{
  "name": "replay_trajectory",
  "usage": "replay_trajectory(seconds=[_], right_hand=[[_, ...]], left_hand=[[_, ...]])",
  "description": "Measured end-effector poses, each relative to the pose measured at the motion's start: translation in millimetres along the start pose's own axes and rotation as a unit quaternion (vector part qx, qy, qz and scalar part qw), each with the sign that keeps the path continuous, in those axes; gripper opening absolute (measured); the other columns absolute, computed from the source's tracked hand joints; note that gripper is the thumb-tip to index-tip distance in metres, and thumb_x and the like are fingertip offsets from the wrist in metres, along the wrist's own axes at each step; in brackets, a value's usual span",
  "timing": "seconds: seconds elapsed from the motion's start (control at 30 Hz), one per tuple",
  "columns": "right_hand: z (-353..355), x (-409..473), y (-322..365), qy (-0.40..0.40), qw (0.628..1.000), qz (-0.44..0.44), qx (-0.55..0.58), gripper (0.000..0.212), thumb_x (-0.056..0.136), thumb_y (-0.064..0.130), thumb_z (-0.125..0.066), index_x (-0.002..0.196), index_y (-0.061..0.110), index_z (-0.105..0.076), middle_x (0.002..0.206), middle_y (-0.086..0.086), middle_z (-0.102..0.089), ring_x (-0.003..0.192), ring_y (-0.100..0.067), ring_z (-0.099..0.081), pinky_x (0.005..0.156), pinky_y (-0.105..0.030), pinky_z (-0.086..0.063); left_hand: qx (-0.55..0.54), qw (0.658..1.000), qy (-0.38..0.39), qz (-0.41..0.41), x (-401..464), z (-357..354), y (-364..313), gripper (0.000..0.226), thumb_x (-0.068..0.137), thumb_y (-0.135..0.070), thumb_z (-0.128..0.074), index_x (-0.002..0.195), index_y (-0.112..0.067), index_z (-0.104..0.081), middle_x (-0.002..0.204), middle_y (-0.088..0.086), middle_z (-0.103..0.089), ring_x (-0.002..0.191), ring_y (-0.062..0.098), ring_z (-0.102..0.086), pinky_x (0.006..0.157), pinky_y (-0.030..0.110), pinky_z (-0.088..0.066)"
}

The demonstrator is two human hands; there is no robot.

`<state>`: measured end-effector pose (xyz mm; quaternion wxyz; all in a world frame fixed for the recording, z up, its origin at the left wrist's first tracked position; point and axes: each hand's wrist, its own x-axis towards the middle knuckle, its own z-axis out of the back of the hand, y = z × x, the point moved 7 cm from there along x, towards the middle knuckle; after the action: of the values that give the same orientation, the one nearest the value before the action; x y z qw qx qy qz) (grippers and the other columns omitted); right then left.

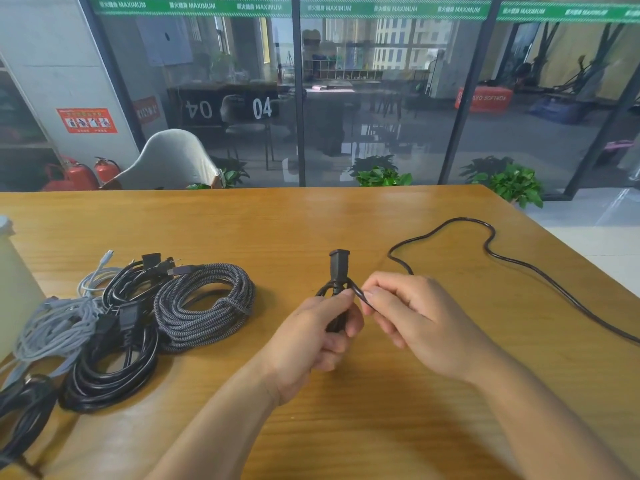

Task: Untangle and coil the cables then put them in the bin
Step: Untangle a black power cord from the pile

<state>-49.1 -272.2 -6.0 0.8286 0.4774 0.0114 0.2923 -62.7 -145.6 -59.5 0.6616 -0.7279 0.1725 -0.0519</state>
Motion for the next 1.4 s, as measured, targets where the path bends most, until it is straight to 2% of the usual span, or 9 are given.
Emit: replay_trajectory(seconds=[0.07, 0.13, 0.33, 0.5, 0.67, 0.8, 1.07, 1.3, 1.4], right_hand=[[1, -1, 3, 0.000, 1.000, 0.006, -0.003, 0.038, 0.109, 0.025, -0.049, 0.073, 0.028, -0.061, 0.057, 0.003, -0.057, 0.052, -0.024, -0.052, 0.054, -0.046, -0.043], [-4, -1, 6, 0.005, 1.000, 0.014, -0.013, 0.041, 0.109, 0.030, -0.049, 0.072, 0.037, -0.063, 0.058, -0.005, -0.058, 0.057, -0.034, -0.059, 0.057, -0.050, -0.046], [-23, -4, 8, 0.034, 0.996, 0.040, -0.076, 0.045, 0.106, 0.049, -0.043, 0.069, 0.027, -0.057, 0.054, -0.006, -0.053, 0.050, -0.024, -0.050, 0.055, -0.047, -0.045], [-38, -7, 10, 0.107, 0.991, 0.018, -0.076, 0.041, 0.107, 0.039, -0.044, 0.076, 0.025, -0.066, 0.061, -0.002, -0.062, 0.057, -0.018, -0.061, 0.062, -0.040, -0.051], [-68, -14, 11, 0.241, 0.969, -0.063, 0.000, 0.049, 0.112, 0.036, -0.039, 0.088, 0.008, -0.072, 0.071, -0.003, -0.068, 0.066, -0.021, -0.066, 0.072, -0.037, -0.055], [-90, -17, 2, 0.312, 0.947, -0.081, -0.023, 0.054, 0.111, 0.048, -0.037, 0.085, 0.010, -0.066, 0.066, 0.004, -0.061, 0.060, -0.013, -0.055, 0.062, -0.023, -0.046], [-41, 4, -39, 0.224, 0.963, -0.066, -0.132, 0.067, 0.089, 0.078, -0.051, 0.073, 0.014, -0.059, 0.060, 0.006, -0.049, 0.057, -0.007, -0.042, 0.059, -0.029, -0.034], [50, 4, -79, 0.054, 0.960, -0.134, -0.240, 0.051, 0.082, 0.081, -0.046, 0.063, 0.035, -0.060, 0.051, 0.005, -0.042, 0.049, -0.009, -0.040, 0.058, -0.035, -0.033], [65, 3, -72, 0.020, 0.970, -0.120, -0.212, 0.044, 0.083, 0.079, -0.048, 0.080, 0.041, -0.070, 0.067, -0.007, -0.057, 0.057, -0.016, -0.049, 0.061, -0.035, -0.039]], left_hand=[[-0.009, 1.000, -0.003, -0.019, -1, -2, -4, 0.054, 0.097, -0.065, -0.042, 0.070, -0.020, -0.051, 0.061, -0.003, -0.018, 0.054, 0.014, -0.012, 0.047, 0.024, -0.013], [-0.008, 0.999, -0.021, -0.034, -2, -2, -6, 0.058, 0.098, -0.069, -0.039, 0.070, -0.019, -0.049, 0.061, -0.003, -0.018, 0.055, 0.016, -0.012, 0.049, 0.026, -0.012], [-0.006, 0.990, -0.121, -0.067, -4, 16, -12, 0.046, 0.105, -0.034, -0.049, 0.063, -0.017, -0.052, 0.062, 0.002, -0.026, 0.055, 0.017, -0.018, 0.050, 0.029, -0.013], [-0.038, 0.982, -0.160, -0.090, -5, 28, -16, 0.037, 0.107, -0.030, -0.045, 0.073, -0.014, -0.049, 0.058, -0.002, -0.029, 0.052, 0.016, -0.018, 0.050, 0.030, -0.015], [-0.182, 0.967, -0.141, -0.109, -4, 34, -22, 0.036, 0.108, -0.031, -0.041, 0.075, -0.017, -0.047, 0.062, 0.001, -0.029, 0.050, 0.015, -0.020, 0.053, 0.032, -0.015], [-0.263, 0.958, -0.067, -0.093, -8, 27, -29, 0.034, 0.108, -0.034, -0.040, 0.079, -0.018, -0.045, 0.062, 0.000, -0.032, 0.048, 0.015, -0.029, 0.050, 0.028, -0.025], [-0.190, 0.971, 0.141, -0.047, -22, 2, -39, 0.033, 0.102, -0.035, -0.045, 0.073, -0.021, -0.051, 0.053, -0.010, -0.030, 0.042, 0.006, -0.023, 0.045, 0.024, -0.019], [-0.041, 0.985, 0.170, -0.014, -27, 1, -34, 0.034, 0.101, -0.035, -0.043, 0.071, -0.021, -0.049, 0.054, -0.007, -0.028, 0.044, 0.008, -0.019, 0.045, 0.025, -0.016], [0.029, 0.984, 0.174, 0.002, -27, -3, -29, 0.034, 0.100, -0.037, -0.043, 0.071, -0.021, -0.047, 0.056, -0.005, -0.028, 0.046, 0.009, -0.020, 0.046, 0.024, -0.017]])
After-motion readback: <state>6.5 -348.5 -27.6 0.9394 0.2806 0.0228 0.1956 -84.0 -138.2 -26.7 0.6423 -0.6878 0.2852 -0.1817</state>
